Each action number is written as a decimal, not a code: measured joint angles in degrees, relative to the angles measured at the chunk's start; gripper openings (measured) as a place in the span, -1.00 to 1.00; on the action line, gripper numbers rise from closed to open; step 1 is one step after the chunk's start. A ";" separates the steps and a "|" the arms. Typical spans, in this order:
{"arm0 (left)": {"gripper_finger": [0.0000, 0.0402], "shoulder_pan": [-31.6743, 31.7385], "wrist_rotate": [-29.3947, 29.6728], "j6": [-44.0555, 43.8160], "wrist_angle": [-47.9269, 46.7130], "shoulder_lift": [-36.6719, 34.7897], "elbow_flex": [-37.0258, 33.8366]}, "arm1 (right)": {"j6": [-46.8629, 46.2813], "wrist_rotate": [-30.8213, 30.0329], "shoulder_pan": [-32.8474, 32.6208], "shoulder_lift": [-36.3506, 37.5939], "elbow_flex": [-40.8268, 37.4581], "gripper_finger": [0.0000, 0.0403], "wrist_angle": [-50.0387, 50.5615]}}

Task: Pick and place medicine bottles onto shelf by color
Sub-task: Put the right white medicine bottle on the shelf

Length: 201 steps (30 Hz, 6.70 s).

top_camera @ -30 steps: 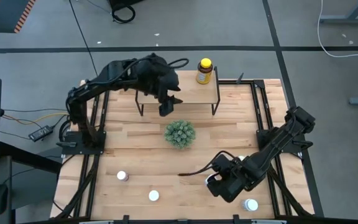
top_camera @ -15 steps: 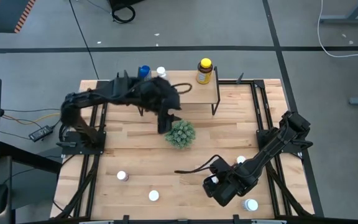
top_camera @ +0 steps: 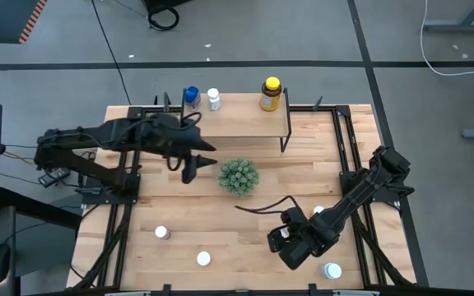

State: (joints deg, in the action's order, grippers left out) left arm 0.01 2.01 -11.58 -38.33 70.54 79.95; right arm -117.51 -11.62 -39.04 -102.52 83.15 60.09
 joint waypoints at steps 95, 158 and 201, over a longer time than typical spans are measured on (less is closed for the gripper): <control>-0.14 -4.57 3.12 -1.92 -4.76 -7.84 -2.76 | 20.10 13.85 17.31 -6.11 16.01 -0.04 8.32; -0.14 11.38 9.81 9.21 0.31 -8.59 -2.78 | 89.03 8.16 60.10 -6.25 48.30 -0.05 19.48; -0.14 23.80 0.32 13.58 13.82 8.54 -2.73 | 80.14 10.29 47.84 -6.23 48.24 -0.05 10.34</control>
State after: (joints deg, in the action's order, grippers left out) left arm 23.82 2.33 2.00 -24.51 79.08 77.21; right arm -37.37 -1.32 8.80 -108.75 131.39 70.44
